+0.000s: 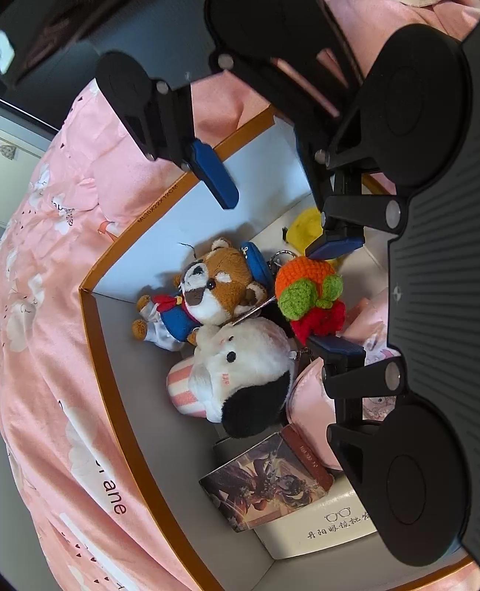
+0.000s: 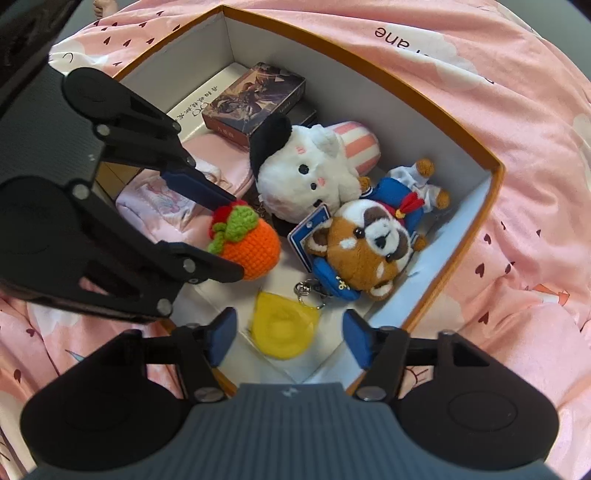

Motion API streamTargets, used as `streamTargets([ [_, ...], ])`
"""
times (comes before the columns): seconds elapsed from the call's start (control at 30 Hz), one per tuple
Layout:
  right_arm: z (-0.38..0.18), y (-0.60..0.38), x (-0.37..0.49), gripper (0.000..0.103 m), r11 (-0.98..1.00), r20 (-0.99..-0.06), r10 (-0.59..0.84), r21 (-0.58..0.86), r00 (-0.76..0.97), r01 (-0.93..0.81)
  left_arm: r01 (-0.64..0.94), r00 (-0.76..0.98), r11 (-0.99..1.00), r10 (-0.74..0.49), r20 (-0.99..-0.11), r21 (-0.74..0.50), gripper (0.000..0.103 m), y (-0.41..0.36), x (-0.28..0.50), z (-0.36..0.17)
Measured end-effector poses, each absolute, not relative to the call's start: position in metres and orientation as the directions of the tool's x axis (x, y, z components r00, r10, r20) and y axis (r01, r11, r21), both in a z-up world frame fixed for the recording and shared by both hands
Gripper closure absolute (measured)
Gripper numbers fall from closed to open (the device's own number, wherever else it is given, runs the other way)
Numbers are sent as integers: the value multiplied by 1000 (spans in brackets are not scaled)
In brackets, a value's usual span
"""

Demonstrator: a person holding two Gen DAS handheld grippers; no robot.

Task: Organize objects

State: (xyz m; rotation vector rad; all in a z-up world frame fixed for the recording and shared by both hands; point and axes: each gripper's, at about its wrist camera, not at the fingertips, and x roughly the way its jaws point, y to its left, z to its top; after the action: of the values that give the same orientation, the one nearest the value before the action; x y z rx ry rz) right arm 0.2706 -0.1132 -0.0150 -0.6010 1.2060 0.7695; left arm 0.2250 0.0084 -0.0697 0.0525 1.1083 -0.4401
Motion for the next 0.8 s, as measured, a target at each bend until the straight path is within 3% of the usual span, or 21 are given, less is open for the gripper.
streamTargets([
  [0.23,-4,-121,261,36,618,-953,226,-20,201,-786,382,370,913,-295,-881,-145,51,0,223,-72],
  [0.33,-2,-125,258,36,627,-949,232,-22,213,-779,365,396,922,-283,-874,-133,43,2,221,-68],
  [0.47,2,-130,255,35,648,-941,253,-8,225,-762,332,449,935,-271,-852,-123,39,9,213,-55],
  [0.7,17,-135,245,28,681,-913,308,14,269,-732,233,624,965,-244,-743,-121,29,24,183,-16],
  [0.8,31,-139,235,16,706,-875,363,34,320,-707,178,724,977,-210,-657,-115,19,28,163,2],
])
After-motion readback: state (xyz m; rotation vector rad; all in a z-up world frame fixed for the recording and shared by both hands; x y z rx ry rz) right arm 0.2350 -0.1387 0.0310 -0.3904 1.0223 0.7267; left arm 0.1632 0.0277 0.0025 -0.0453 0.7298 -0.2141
